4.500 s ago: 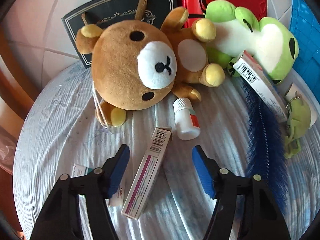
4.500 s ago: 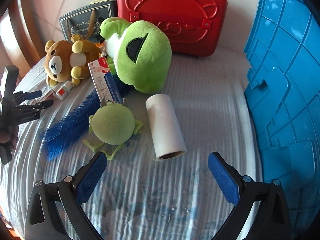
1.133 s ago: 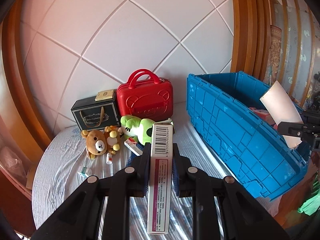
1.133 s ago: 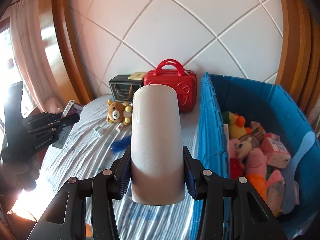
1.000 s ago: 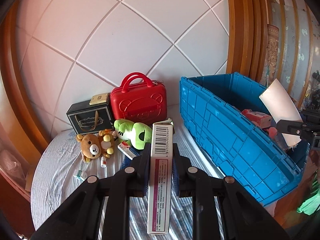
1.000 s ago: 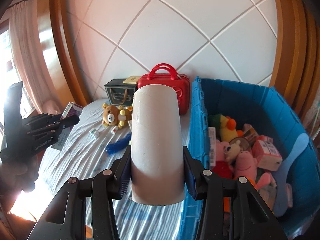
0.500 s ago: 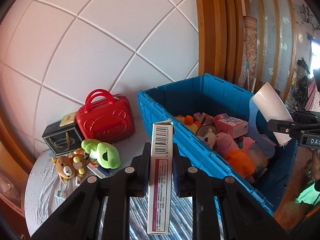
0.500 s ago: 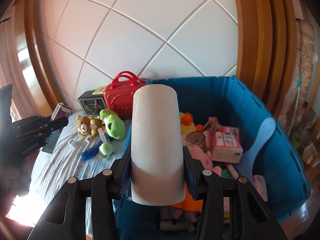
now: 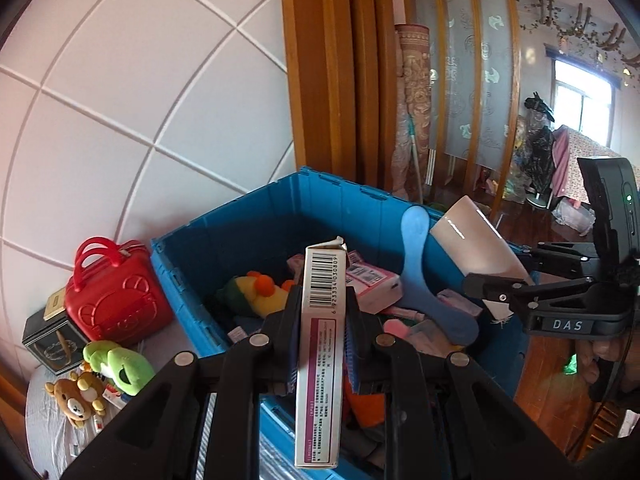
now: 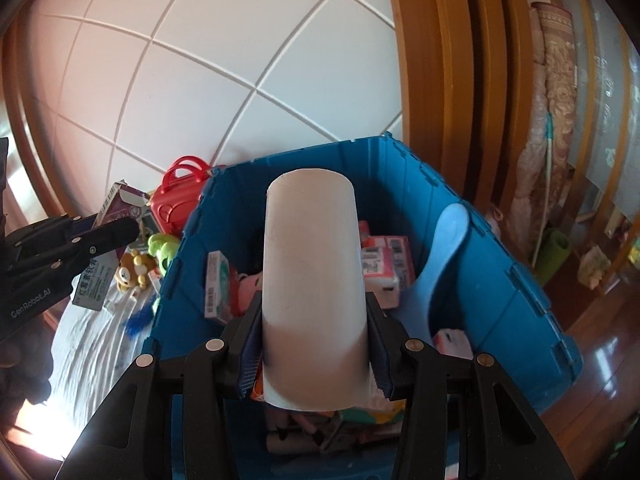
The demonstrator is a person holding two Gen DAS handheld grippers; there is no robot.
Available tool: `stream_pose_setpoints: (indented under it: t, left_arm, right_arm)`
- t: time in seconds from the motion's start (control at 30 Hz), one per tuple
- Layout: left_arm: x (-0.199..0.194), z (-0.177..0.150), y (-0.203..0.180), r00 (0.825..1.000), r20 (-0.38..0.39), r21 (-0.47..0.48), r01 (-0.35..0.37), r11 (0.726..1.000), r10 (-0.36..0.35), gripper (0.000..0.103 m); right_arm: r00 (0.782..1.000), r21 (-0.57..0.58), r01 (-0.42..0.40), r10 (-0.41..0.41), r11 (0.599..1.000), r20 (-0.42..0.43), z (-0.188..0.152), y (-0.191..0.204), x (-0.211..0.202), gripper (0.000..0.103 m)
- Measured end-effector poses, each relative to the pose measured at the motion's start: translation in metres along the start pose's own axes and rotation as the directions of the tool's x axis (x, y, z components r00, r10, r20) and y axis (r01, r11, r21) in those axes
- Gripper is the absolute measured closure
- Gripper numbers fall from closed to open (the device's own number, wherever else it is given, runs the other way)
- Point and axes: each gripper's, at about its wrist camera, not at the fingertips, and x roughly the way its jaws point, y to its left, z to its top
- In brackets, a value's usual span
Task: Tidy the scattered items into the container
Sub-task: 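Carry the box in the left tool and roll in the right tool over the blue bin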
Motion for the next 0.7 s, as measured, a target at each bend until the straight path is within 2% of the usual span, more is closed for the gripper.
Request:
stream_pose_setpoints:
  t: [0.23,0.6,0.63,0.67,0.7]
  left_arm:
    - [0.022,0.019,-0.024,0.999,0.002,0.041,0.035,0.999,-0.036,0.085]
    - [0.031,0.026,-0.028,0.998,0.008,0.032,0.064,0.997,-0.064,0.084]
    - [0.03,0.027,-0.028,0.997,0.012,0.023,0.071,0.997,-0.071,0.084]
    - [0.03,0.028,-0.027,0.997,0.011,0.016,0.071,0.997,-0.071,0.076]
    - [0.03,0.029,-0.027,0.998,0.01,0.011,0.064,0.998,-0.064,0.052]
  right_arm:
    - [1.0,0.022,0.029,-0.029,0.999,0.009,0.005,-0.022,0.001,0.058]
    - [0.999,0.026,0.042,-0.043,0.999,0.026,0.011,-0.036,0.006,0.056]
    - [0.998,0.019,0.051,-0.052,0.999,0.036,0.012,-0.036,0.006,0.041]
    - [0.997,0.014,0.06,-0.06,0.998,0.047,0.013,-0.037,0.007,0.027]
    - [0.996,0.018,0.059,-0.06,0.998,0.063,0.014,-0.037,0.006,0.004]
